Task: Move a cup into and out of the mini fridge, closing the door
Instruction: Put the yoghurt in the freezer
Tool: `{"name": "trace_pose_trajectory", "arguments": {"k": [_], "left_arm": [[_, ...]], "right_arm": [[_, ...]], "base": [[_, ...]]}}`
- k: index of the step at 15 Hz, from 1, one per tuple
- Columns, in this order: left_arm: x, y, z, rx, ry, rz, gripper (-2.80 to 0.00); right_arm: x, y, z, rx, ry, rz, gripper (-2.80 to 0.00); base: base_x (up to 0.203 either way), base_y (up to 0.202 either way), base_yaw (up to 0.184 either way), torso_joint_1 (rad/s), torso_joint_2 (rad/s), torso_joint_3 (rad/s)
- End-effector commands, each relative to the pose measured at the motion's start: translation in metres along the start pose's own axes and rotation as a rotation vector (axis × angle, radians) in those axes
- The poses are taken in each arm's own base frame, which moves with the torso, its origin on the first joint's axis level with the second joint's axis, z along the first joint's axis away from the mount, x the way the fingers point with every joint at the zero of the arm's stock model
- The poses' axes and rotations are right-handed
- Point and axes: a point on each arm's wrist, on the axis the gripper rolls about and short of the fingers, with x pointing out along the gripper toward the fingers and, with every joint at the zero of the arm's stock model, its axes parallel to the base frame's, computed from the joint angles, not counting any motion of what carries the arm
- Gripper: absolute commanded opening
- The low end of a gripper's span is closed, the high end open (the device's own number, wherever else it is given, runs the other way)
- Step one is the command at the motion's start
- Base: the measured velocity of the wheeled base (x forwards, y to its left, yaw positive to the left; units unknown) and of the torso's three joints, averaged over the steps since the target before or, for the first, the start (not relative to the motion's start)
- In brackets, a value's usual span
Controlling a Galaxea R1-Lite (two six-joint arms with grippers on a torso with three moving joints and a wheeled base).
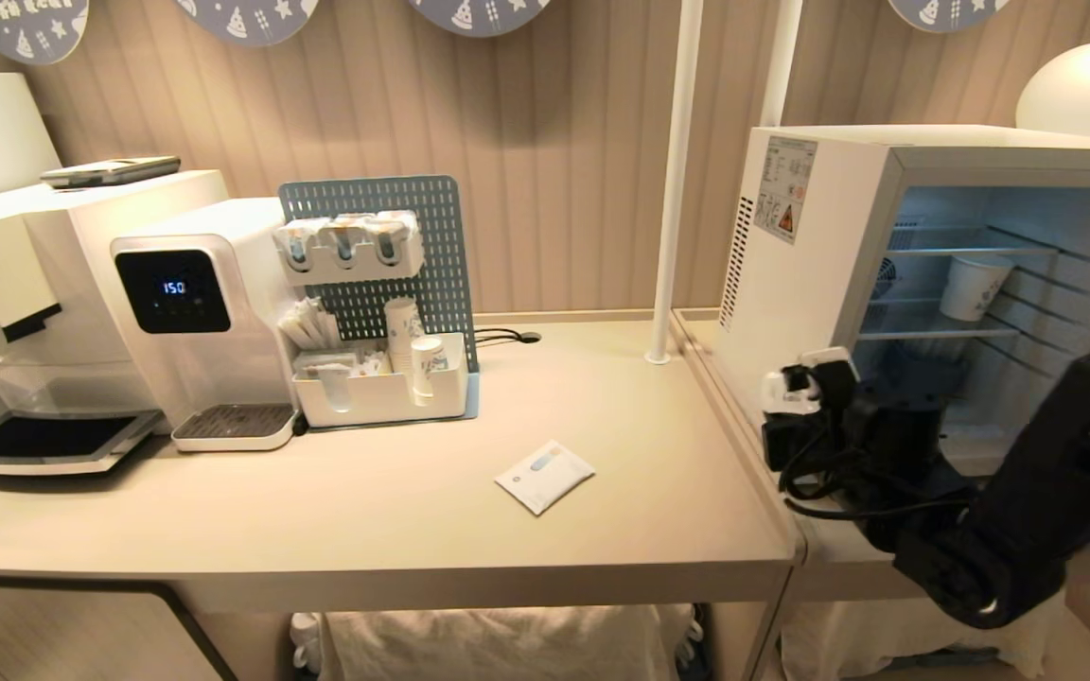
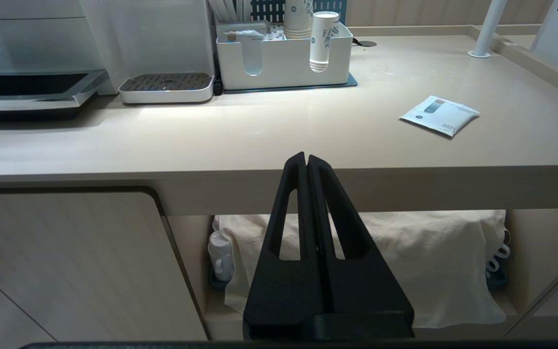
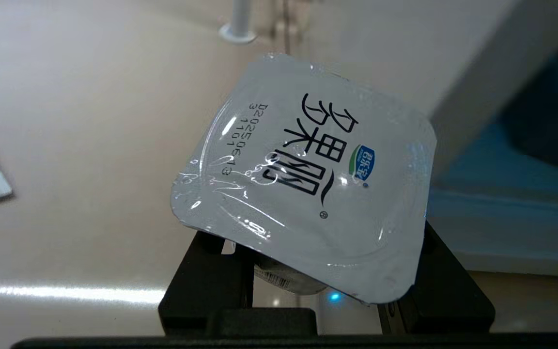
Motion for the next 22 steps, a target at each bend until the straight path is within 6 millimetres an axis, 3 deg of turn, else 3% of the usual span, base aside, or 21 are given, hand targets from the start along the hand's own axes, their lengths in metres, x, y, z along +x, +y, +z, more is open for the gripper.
{"name": "trace_pose_trajectory", "arguments": {"k": [1, 5, 8, 11, 14, 16, 17, 19, 22], "left_arm": [[0.000, 0.000, 0.000, 0.001, 0.000, 0.000, -2.80], [0.000, 0.000, 0.000, 0.000, 0.000, 0.000, -2.80], [0.000, 0.000, 0.000, 0.000, 0.000, 0.000, -2.80], [0.000, 0.000, 0.000, 0.000, 0.000, 0.000, -2.80], [0.000, 0.000, 0.000, -0.002, 0.000, 0.000, -2.80], [0.000, 0.000, 0.000, -0.002, -0.002, 0.000, -2.80], [0.000, 0.000, 0.000, -0.002, -0.002, 0.000, -2.80], [0.000, 0.000, 0.000, -0.002, -0.001, 0.000, -2.80], [0.000, 0.000, 0.000, -0.002, -0.001, 0.000, -2.80]], "right_arm": [[-0.045, -0.029, 0.051, 0.058, -0.145, -0.092, -2.80], [-0.143, -0.081, 0.096, 0.132, -0.279, -0.346, -2.80], [-0.228, -0.123, 0.105, 0.193, -0.334, -0.490, -2.80], [-0.312, -0.152, 0.085, 0.192, -0.327, -0.619, -2.80], [-0.372, -0.152, 0.043, 0.165, -0.305, -0.659, -2.80], [-0.390, -0.143, 0.012, 0.155, -0.331, -0.602, -2.80], [-0.391, -0.137, -0.001, 0.142, -0.381, -0.468, -2.80], [-0.373, -0.125, -0.024, 0.149, -0.408, -0.240, -2.80], [-0.346, -0.110, -0.060, 0.147, -0.330, -0.075, -2.80]], "base": [[0.000, 0.000, 0.000, 0.000, 0.00, 0.000], [0.000, 0.000, 0.000, 0.000, 0.00, 0.000], [0.000, 0.000, 0.000, 0.000, 0.00, 0.000], [0.000, 0.000, 0.000, 0.000, 0.00, 0.000], [0.000, 0.000, 0.000, 0.000, 0.00, 0.000], [0.000, 0.000, 0.000, 0.000, 0.00, 0.000], [0.000, 0.000, 0.000, 0.000, 0.00, 0.000], [0.000, 0.000, 0.000, 0.000, 0.00, 0.000], [0.000, 0.000, 0.000, 0.000, 0.00, 0.000]]}}
